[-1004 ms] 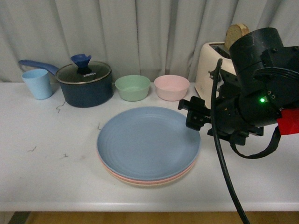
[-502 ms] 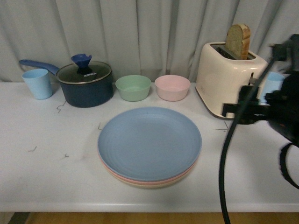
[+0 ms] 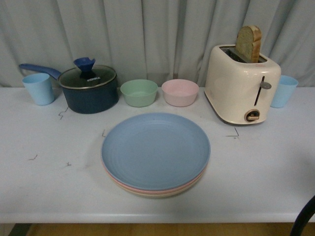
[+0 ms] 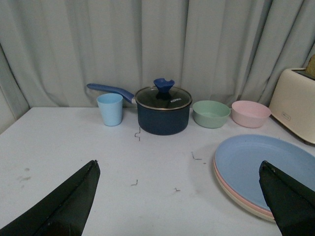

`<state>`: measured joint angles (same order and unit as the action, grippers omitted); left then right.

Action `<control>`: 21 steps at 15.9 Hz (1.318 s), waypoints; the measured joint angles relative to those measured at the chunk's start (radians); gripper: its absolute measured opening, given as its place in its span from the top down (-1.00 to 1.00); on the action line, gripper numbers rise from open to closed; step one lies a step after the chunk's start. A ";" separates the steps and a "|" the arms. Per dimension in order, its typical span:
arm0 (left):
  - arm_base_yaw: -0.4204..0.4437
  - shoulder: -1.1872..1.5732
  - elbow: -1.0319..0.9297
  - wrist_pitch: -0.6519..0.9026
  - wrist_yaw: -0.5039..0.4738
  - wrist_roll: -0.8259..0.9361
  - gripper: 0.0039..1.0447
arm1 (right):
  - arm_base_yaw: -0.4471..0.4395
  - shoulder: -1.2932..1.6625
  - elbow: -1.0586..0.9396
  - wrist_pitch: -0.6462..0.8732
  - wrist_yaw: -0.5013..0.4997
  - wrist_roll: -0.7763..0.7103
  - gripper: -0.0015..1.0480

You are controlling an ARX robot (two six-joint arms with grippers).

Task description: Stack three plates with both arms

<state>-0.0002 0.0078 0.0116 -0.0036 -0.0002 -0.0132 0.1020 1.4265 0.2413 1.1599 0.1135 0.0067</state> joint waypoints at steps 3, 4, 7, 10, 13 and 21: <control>0.000 0.000 0.000 0.000 0.000 0.000 -0.88 | -0.019 -0.162 -0.079 -0.071 -0.034 0.000 0.96; 0.000 0.000 0.000 0.000 0.000 0.000 -0.88 | -0.026 -0.199 -0.102 -0.094 -0.040 0.000 0.96; 0.000 0.000 0.000 0.000 0.000 0.000 -0.88 | -0.109 -0.369 -0.159 -0.195 -0.102 0.000 0.96; 0.000 0.000 0.000 0.000 0.000 0.000 -0.88 | -0.103 -0.514 -0.198 -0.306 -0.111 0.000 0.96; 0.000 0.000 0.000 0.000 0.000 0.000 -0.88 | -0.102 -0.646 -0.217 -0.412 -0.111 0.000 0.96; 0.000 0.000 0.000 0.000 0.000 0.000 -0.88 | -0.102 -1.015 -0.230 -0.749 -0.111 0.000 0.96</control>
<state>-0.0002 0.0078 0.0116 -0.0040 -0.0002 -0.0132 -0.0002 0.4114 0.0116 0.4110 0.0025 0.0067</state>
